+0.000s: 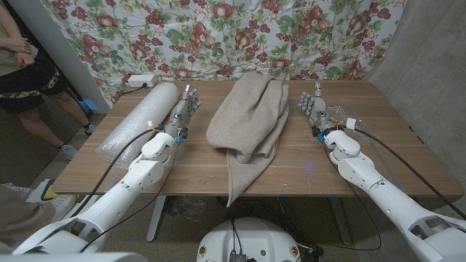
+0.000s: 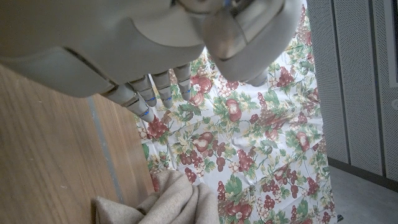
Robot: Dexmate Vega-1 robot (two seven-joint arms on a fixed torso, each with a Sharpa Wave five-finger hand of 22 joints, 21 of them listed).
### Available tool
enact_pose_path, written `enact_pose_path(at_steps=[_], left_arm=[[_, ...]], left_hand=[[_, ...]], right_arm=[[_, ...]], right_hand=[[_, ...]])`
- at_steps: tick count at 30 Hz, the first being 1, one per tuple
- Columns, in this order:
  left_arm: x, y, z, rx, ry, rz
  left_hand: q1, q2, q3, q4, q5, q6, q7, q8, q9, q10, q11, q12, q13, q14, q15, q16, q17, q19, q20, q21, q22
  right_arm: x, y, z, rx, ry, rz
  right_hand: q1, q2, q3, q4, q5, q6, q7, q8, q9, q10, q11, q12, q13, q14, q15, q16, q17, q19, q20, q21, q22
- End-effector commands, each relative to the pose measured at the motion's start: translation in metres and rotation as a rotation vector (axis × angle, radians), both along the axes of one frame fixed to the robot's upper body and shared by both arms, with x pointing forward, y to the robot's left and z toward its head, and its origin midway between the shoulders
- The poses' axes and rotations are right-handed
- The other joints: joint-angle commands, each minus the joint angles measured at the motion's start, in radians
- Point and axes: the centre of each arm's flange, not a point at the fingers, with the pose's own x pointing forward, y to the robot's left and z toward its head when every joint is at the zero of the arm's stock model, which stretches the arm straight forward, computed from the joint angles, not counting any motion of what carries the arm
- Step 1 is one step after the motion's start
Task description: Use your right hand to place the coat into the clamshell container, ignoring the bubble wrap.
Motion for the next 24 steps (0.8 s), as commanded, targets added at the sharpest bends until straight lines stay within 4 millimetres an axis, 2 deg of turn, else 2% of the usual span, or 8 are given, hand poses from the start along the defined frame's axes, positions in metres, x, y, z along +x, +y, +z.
enact_pose_path(at_steps=[1, 12, 16, 18, 21, 24], left_arm=[[-0.005, -0.003, 0.000, -0.003, -0.012, 0.009], [-0.011, -0.001, -0.003, -0.005, -0.014, 0.013], [-0.014, 0.000, -0.003, -0.002, -0.017, 0.015], [-0.015, 0.001, -0.004, -0.003, -0.019, 0.015], [-0.016, 0.001, -0.004, -0.003, -0.019, 0.016], [-0.016, 0.002, -0.004, -0.005, -0.021, 0.017]], left_hand=[[0.008, 0.004, -0.007, -0.001, 0.006, 0.003, -0.007, 0.005, 0.005, 0.005, 0.002, 0.004, 0.005, 0.005, -0.051, 0.007, 0.004, 0.008, -0.033, 0.006, 0.003], [0.009, 0.004, -0.006, -0.003, 0.006, -0.013, -0.014, -0.003, 0.005, 0.005, 0.001, 0.003, 0.005, 0.001, -0.049, 0.006, 0.004, 0.004, -0.033, 0.005, 0.003], [0.010, 0.005, -0.006, -0.003, 0.006, -0.011, -0.013, -0.002, 0.005, 0.006, 0.002, 0.003, 0.005, 0.000, -0.050, 0.006, 0.004, 0.003, -0.033, 0.005, 0.003], [0.010, 0.005, -0.006, -0.003, 0.006, -0.009, -0.012, -0.002, 0.005, 0.005, 0.002, 0.003, 0.005, -0.001, -0.050, 0.006, 0.004, 0.003, -0.033, 0.005, 0.003], [0.010, 0.005, -0.006, -0.003, 0.006, -0.009, -0.012, -0.001, 0.005, 0.005, 0.001, 0.003, 0.005, 0.000, -0.050, 0.006, 0.004, 0.002, -0.033, 0.005, 0.003], [0.010, 0.005, -0.006, -0.003, 0.006, -0.009, -0.011, -0.002, 0.005, 0.006, 0.003, 0.003, 0.005, -0.001, -0.050, 0.006, 0.004, 0.002, -0.033, 0.005, 0.003]], right_arm=[[-0.002, -0.002, 0.000, 0.002, -0.004, 0.008], [-0.008, -0.003, 0.000, -0.015, -0.015, 0.019], [-0.010, -0.003, -0.001, -0.021, -0.014, 0.014], [-0.011, -0.002, 0.000, -0.029, -0.011, 0.021], [-0.012, 0.000, 0.000, -0.051, 0.004, 0.029], [-0.012, 0.003, -0.001, -0.055, 0.012, 0.030]], right_hand=[[0.008, 0.001, -0.006, -0.003, 0.006, 0.000, 0.028, 0.007, 0.004, 0.001, 0.006, 0.007, 0.005, -0.001, 0.009, 0.004, 0.004, 0.003, 0.002, 0.006, 0.003], [0.023, -0.006, -0.005, -0.013, 0.007, -0.027, 0.036, 0.001, 0.004, -0.030, 0.008, -0.002, 0.005, -0.029, 0.019, -0.003, 0.004, -0.019, -0.009, 0.001, 0.003], [0.029, -0.008, -0.004, -0.017, 0.007, -0.031, 0.034, 0.003, 0.004, -0.030, 0.002, 0.000, 0.006, -0.039, 0.011, -0.004, 0.005, -0.022, -0.008, 0.001, 0.004], [0.035, -0.005, -0.001, -0.020, 0.008, -0.040, 0.045, 0.002, 0.005, -0.037, 0.013, -0.001, 0.006, -0.043, 0.020, -0.003, 0.005, -0.023, -0.008, 0.002, 0.004], [0.040, -0.002, 0.001, -0.024, 0.005, -0.065, 0.053, 0.001, 0.006, -0.062, 0.032, -0.002, 0.008, -0.062, 0.045, 0.000, 0.006, -0.034, 0.097, 0.004, 0.005], [0.039, -0.004, -0.001, -0.024, 0.004, -0.076, 0.059, 0.000, 0.007, -0.071, 0.042, -0.002, 0.008, -0.068, 0.061, 0.000, 0.006, -0.037, 0.117, 0.004, 0.005]])
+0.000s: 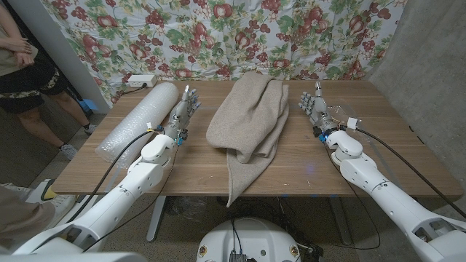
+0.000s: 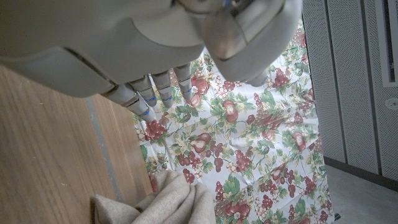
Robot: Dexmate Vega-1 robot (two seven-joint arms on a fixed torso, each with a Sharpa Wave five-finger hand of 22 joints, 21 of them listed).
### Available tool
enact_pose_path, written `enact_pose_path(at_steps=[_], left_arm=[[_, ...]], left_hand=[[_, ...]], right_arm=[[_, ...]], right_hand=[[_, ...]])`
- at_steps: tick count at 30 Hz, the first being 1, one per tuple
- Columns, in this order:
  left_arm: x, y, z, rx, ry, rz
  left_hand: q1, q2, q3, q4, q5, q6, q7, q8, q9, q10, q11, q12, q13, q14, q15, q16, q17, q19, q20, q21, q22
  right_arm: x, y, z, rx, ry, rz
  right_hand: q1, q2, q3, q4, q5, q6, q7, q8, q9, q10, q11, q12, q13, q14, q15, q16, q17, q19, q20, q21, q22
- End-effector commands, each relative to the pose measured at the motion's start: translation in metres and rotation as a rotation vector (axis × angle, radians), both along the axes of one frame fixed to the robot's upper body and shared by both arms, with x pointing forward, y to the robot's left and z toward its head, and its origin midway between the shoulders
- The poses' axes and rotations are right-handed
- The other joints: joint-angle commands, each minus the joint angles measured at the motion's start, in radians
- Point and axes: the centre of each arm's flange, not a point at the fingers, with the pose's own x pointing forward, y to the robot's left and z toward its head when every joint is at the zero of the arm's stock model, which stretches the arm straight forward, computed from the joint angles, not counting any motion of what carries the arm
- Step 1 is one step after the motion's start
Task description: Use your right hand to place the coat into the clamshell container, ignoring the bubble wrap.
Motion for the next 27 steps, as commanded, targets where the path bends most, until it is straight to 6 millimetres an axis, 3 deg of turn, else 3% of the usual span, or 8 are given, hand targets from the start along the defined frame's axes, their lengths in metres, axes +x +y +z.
enact_pose_path(at_steps=[1, 4, 16, 27], left_arm=[[-0.0049, 0.0026, -0.0013, -0.004, -0.008, 0.004], [-0.0058, 0.0033, -0.0010, -0.004, -0.011, 0.006], [-0.0062, 0.0025, -0.0011, -0.003, -0.011, 0.000], [0.0006, 0.0056, 0.0077, 0.015, -0.022, -0.011]], left_hand=[[0.010, 0.005, -0.006, -0.003, 0.006, -0.003, -0.003, -0.002, 0.005, 0.006, 0.003, 0.003, 0.005, -0.001, -0.050, 0.006, 0.004, 0.003, -0.034, 0.005, 0.003], [0.010, 0.005, -0.006, -0.004, 0.006, -0.003, -0.003, -0.002, 0.005, 0.006, 0.003, 0.003, 0.005, -0.001, -0.049, 0.006, 0.004, 0.003, -0.034, 0.005, 0.003], [0.011, 0.006, -0.006, -0.005, 0.006, 0.002, -0.003, 0.000, 0.005, 0.010, 0.000, 0.005, 0.005, -0.004, -0.056, 0.006, 0.004, 0.003, -0.040, 0.005, 0.003], [0.012, 0.006, -0.006, -0.005, 0.005, 0.004, -0.002, 0.000, 0.005, 0.011, 0.000, 0.005, 0.005, -0.004, -0.057, 0.006, 0.004, 0.002, -0.040, 0.005, 0.003]], right_arm=[[-0.0025, 0.0055, -0.0027, -0.038, 0.032, 0.009], [-0.0023, 0.0075, -0.0025, -0.043, 0.035, 0.008], [-0.0042, 0.0101, 0.0013, -0.070, 0.056, 0.058], [-0.0091, 0.0120, 0.0050, -0.106, 0.077, 0.064]], right_hand=[[0.013, -0.004, -0.003, -0.006, 0.003, -0.017, 0.059, -0.001, 0.003, -0.017, 0.015, -0.002, 0.004, -0.009, 0.020, 0.000, 0.002, -0.003, 0.038, 0.004, 0.005], [0.018, -0.006, -0.003, -0.009, 0.003, -0.027, 0.069, -0.002, 0.003, -0.020, 0.020, -0.001, 0.004, -0.013, 0.025, 0.001, 0.002, -0.006, 0.022, 0.004, 0.005], [0.027, -0.007, -0.002, -0.015, 0.002, -0.056, 0.086, -0.005, 0.003, -0.045, 0.034, -0.005, 0.005, -0.036, 0.042, -0.002, 0.002, -0.016, 0.002, 0.003, 0.005], [0.025, -0.007, -0.004, -0.015, 0.000, -0.103, 0.088, -0.008, 0.004, -0.084, 0.051, -0.009, 0.006, -0.070, 0.061, -0.004, 0.003, -0.044, 0.019, -0.001, 0.006]])
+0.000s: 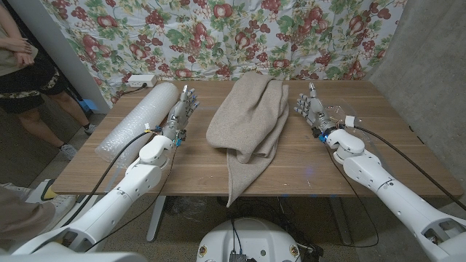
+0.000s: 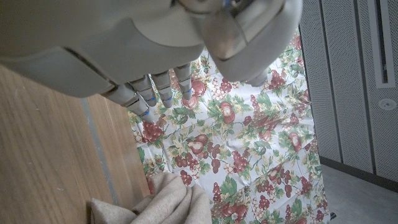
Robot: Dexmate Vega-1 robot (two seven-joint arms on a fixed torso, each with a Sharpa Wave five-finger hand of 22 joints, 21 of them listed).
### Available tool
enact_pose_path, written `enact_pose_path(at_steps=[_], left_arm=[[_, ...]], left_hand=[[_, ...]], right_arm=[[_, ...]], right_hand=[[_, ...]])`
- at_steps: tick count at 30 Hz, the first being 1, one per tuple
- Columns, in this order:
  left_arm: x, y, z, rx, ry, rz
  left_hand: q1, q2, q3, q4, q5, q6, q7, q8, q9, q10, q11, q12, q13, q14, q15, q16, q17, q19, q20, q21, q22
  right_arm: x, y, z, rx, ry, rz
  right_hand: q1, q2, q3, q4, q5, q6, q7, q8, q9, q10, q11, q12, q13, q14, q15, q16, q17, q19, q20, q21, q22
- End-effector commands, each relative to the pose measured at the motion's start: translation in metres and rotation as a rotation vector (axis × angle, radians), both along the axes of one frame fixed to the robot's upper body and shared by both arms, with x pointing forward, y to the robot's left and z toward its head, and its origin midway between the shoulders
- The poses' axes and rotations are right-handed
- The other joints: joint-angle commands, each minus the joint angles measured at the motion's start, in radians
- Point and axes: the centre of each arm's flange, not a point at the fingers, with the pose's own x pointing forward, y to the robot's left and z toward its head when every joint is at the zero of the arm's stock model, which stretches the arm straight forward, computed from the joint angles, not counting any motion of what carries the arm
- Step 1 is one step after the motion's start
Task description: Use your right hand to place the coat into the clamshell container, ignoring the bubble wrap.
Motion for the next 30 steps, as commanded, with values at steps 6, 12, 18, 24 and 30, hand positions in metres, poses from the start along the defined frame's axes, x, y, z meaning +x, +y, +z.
enact_pose_path(at_steps=[6, 12, 18, 24, 30], left_arm=[[0.005, 0.004, 0.008, 0.018, -0.010, -0.017], [0.005, 0.005, 0.009, 0.020, -0.019, -0.020], [0.004, 0.006, 0.006, 0.021, -0.014, -0.021], [0.003, 0.007, 0.002, 0.010, -0.008, -0.016], [0.002, 0.006, 0.000, 0.008, -0.011, -0.013]], left_hand=[[0.012, 0.006, -0.006, -0.006, 0.005, 0.004, -0.003, 0.000, 0.005, 0.008, -0.006, 0.005, 0.005, -0.004, -0.057, 0.006, 0.004, 0.001, -0.041, 0.005, 0.003], [0.012, 0.006, -0.006, -0.006, 0.005, 0.005, -0.003, -0.001, 0.005, 0.009, -0.002, 0.005, 0.005, -0.005, -0.057, 0.006, 0.004, 0.002, -0.041, 0.005, 0.003], [0.012, 0.006, -0.007, -0.007, 0.005, 0.005, -0.001, -0.001, 0.005, 0.008, -0.001, 0.004, 0.005, -0.004, -0.056, 0.007, 0.004, 0.002, -0.041, 0.006, 0.003], [0.012, 0.005, -0.007, -0.007, 0.005, 0.005, -0.001, -0.001, 0.005, 0.008, -0.002, 0.004, 0.005, -0.005, -0.055, 0.007, 0.004, 0.001, -0.042, 0.006, 0.003], [0.013, 0.005, -0.007, -0.008, 0.006, 0.006, 0.000, -0.001, 0.005, 0.008, -0.001, 0.004, 0.005, -0.005, -0.054, 0.007, 0.004, 0.001, -0.043, 0.005, 0.003]], right_arm=[[-0.006, 0.006, 0.001, -0.028, 0.029, 0.001], [-0.009, 0.009, 0.000, -0.039, 0.034, -0.018], [-0.013, 0.016, 0.002, -0.073, 0.025, -0.028], [-0.018, 0.019, 0.001, -0.094, 0.036, -0.047], [-0.019, 0.022, -0.002, -0.097, 0.066, -0.074]], right_hand=[[0.017, -0.003, -0.003, -0.011, -0.001, -0.021, 0.082, 0.003, 0.004, -0.014, 0.007, -0.001, 0.002, -0.002, 0.017, 0.005, 0.003, 0.002, 0.030, 0.005, 0.006], [0.029, -0.003, -0.001, -0.018, 0.000, -0.017, 0.081, 0.011, 0.004, -0.005, 0.011, 0.008, 0.002, 0.016, 0.025, 0.013, 0.003, 0.017, 0.038, 0.011, 0.006], [0.033, -0.004, 0.000, -0.020, 0.000, -0.018, 0.082, 0.012, 0.004, -0.005, 0.013, 0.009, 0.002, 0.017, 0.026, 0.013, 0.003, 0.016, 0.032, 0.011, 0.006], [0.038, -0.004, 0.000, -0.024, 0.000, -0.020, 0.083, 0.014, 0.004, -0.006, 0.014, 0.011, 0.002, 0.020, 0.024, 0.014, 0.003, 0.028, 0.063, 0.015, 0.006], [0.045, -0.006, 0.000, -0.028, 0.001, -0.021, 0.082, 0.016, 0.004, -0.005, 0.013, 0.014, 0.003, 0.038, 0.031, 0.019, 0.003, 0.042, 0.071, 0.020, 0.007]])
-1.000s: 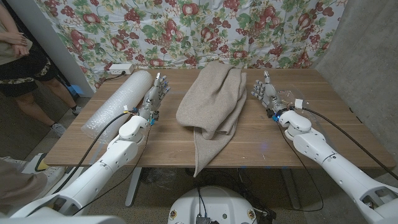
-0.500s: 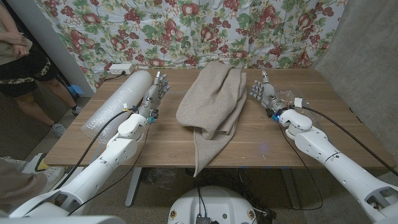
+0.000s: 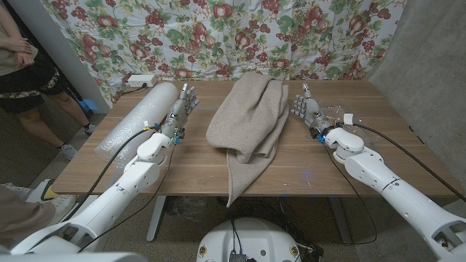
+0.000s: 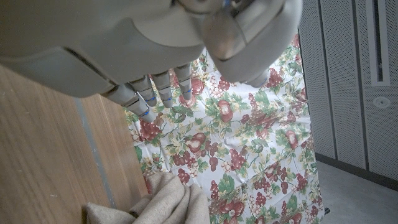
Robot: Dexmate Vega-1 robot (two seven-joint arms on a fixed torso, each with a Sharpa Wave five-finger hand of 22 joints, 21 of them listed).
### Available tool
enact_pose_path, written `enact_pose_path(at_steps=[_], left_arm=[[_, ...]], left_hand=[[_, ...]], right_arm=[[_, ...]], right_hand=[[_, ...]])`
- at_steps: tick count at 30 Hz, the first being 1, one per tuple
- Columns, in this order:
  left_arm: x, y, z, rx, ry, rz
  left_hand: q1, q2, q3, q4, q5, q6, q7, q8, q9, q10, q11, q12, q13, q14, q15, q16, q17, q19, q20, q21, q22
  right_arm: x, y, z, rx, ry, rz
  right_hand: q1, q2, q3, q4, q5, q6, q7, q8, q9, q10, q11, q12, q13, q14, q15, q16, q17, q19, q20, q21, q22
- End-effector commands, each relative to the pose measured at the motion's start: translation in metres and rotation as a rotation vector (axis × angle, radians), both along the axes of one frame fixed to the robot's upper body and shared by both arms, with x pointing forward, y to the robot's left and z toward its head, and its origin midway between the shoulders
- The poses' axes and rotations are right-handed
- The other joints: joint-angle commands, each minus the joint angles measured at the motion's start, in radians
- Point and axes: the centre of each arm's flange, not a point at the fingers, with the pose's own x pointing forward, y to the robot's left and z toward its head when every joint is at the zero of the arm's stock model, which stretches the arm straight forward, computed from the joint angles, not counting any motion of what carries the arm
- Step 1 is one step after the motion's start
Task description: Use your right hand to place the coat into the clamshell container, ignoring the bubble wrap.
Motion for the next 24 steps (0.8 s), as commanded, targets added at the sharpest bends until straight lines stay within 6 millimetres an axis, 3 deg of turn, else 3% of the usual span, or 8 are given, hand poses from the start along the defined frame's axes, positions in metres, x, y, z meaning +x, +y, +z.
enact_pose_path(at_steps=[1, 6, 24], left_arm=[[-0.002, 0.001, -0.004, -0.010, 0.001, 0.004], [-0.002, 0.000, -0.005, -0.010, 0.000, 0.005], [-0.001, -0.001, -0.007, -0.021, 0.000, 0.015]], left_hand=[[0.008, 0.000, -0.003, -0.003, 0.006, 0.006, -0.001, -0.001, 0.005, 0.007, 0.001, 0.004, 0.005, -0.006, -0.054, 0.007, 0.004, 0.001, -0.043, 0.005, 0.003], [0.008, 0.001, -0.002, -0.004, 0.006, 0.008, 0.000, 0.000, 0.005, 0.006, 0.001, 0.004, 0.005, -0.007, -0.054, 0.006, 0.004, 0.000, -0.044, 0.005, 0.003], [0.011, 0.003, -0.001, -0.006, 0.005, 0.011, 0.000, 0.000, 0.005, 0.007, 0.002, 0.004, 0.005, -0.010, -0.054, 0.006, 0.004, -0.001, -0.047, 0.005, 0.003]], right_arm=[[-0.005, 0.006, -0.005, -0.018, 0.033, -0.044], [-0.006, 0.009, -0.007, -0.024, 0.035, -0.078], [-0.001, 0.017, -0.008, -0.035, 0.064, -0.077]], right_hand=[[0.018, -0.002, -0.004, -0.008, 0.001, -0.009, 0.081, 0.007, 0.005, 0.003, 0.007, 0.009, 0.003, 0.016, 0.006, 0.011, 0.003, 0.009, 0.013, 0.012, 0.002], [0.053, -0.001, 0.002, -0.029, 0.006, -0.003, 0.080, 0.013, 0.005, 0.014, 0.007, 0.015, 0.003, 0.051, 0.008, 0.013, 0.003, 0.061, 0.015, 0.022, 0.003], [0.061, -0.012, -0.007, -0.039, 0.007, 0.002, 0.083, 0.012, 0.005, 0.018, 0.008, 0.015, 0.003, 0.059, 0.017, 0.007, 0.004, 0.070, 0.015, 0.011, 0.002]])
